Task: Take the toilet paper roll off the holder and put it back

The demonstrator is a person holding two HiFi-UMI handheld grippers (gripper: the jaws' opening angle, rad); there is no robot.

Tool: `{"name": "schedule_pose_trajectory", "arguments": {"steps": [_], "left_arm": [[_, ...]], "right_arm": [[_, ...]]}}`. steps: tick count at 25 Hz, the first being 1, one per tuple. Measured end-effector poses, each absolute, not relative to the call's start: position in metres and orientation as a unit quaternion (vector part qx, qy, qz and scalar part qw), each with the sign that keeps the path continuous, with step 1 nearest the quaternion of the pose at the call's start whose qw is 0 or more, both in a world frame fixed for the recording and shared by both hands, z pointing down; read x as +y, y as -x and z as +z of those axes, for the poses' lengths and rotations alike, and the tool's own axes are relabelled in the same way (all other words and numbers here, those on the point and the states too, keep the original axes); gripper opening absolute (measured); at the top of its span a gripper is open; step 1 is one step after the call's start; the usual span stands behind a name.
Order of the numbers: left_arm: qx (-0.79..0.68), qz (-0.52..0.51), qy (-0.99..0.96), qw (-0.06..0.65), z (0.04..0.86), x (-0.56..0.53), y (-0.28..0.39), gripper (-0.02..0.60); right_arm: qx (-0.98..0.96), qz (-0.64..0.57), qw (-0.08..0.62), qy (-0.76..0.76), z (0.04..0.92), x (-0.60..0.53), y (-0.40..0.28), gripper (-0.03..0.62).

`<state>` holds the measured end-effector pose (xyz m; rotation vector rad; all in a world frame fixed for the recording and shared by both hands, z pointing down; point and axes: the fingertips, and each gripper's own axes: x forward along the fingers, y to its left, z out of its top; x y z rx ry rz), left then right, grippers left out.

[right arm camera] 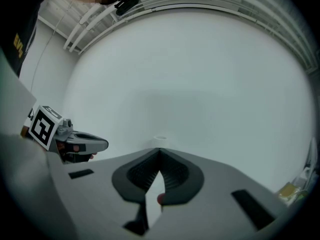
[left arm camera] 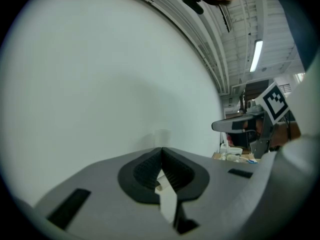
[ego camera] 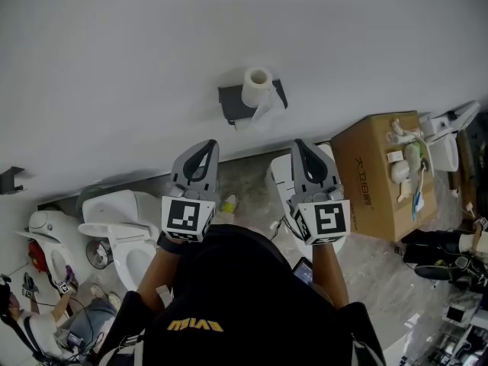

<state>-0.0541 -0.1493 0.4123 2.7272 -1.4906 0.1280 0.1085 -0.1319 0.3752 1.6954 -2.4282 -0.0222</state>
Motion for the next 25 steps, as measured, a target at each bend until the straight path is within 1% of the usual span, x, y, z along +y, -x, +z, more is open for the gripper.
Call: {"name": "schedule_pose_trajectory", "arguments": {"steps": [20, 25], "left_arm": [[-0.474, 0.036, -0.879, 0.016, 0.41, -0.146, 0.046, 0.011], [-0.48, 0.041, -0.876, 0.016, 0.412, -0.15, 0.053, 0.011]], "right_arm": [[-0.817, -0.017, 0.079, -0.571, 0.365, -0.123, -0.115, -0.006], [-0.819, -0.018, 0.079, -0.568, 0.363, -0.124, -0.113, -0.006]]}}
